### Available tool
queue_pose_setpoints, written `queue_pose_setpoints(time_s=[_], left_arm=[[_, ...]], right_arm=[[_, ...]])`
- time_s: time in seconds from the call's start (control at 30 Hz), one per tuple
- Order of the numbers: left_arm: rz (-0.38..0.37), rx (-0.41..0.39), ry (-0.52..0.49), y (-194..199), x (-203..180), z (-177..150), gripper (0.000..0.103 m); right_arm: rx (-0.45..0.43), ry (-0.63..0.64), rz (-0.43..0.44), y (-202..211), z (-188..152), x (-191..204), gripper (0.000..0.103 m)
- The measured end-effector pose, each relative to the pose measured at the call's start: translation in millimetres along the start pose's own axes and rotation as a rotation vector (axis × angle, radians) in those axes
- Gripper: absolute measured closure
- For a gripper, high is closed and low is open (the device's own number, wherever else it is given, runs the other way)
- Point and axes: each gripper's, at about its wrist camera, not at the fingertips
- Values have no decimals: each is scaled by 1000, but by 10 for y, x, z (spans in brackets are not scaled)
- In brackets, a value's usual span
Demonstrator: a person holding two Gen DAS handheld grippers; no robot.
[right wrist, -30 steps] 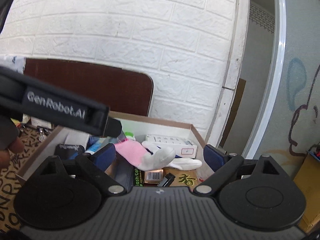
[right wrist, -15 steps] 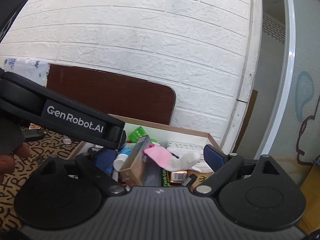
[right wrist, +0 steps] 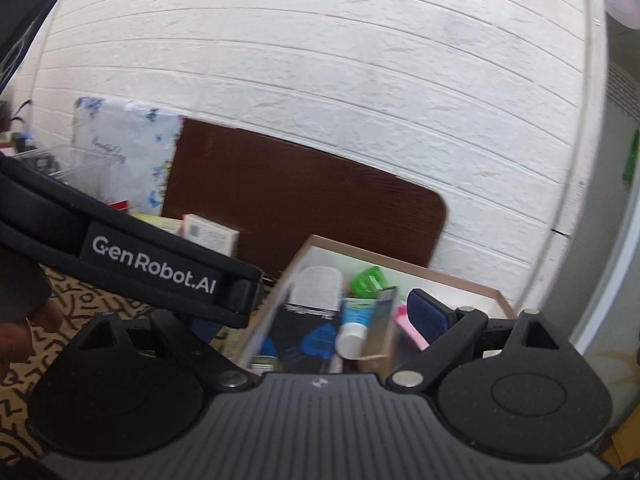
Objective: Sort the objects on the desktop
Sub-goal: 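Withdraw the left gripper toward the black device with the wire hook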
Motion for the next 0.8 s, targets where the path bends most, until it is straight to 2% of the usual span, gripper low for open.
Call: queue_pose_setpoints(time_s=[0.13, 0.27, 0.47, 0.67, 0.8], left_arm=[[46, 6, 73, 54, 394, -30, 5], [134, 3, 135, 63, 793, -21, 5], [201, 5, 257, -3, 1380, 9, 5], [258, 21, 290, -260, 1780, 152, 6], [245, 29, 281, -515, 1971, 322, 6]], right_arm=[[-4, 71, 83, -131, 96, 339, 10], [-13, 119, 175, -295, 184, 691, 10], [-2, 159, 289, -618, 252, 1084, 10], [13, 147, 352, -1114, 278, 1300, 10], [31, 105, 378, -1523, 271, 1394, 10]])
Point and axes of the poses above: each gripper's, at about its wrist camera, not at the fingertips, and y roughly against the way its jaws point, x to its left, z to its top, and after that the axes turned 10 degrees about y, right-handed
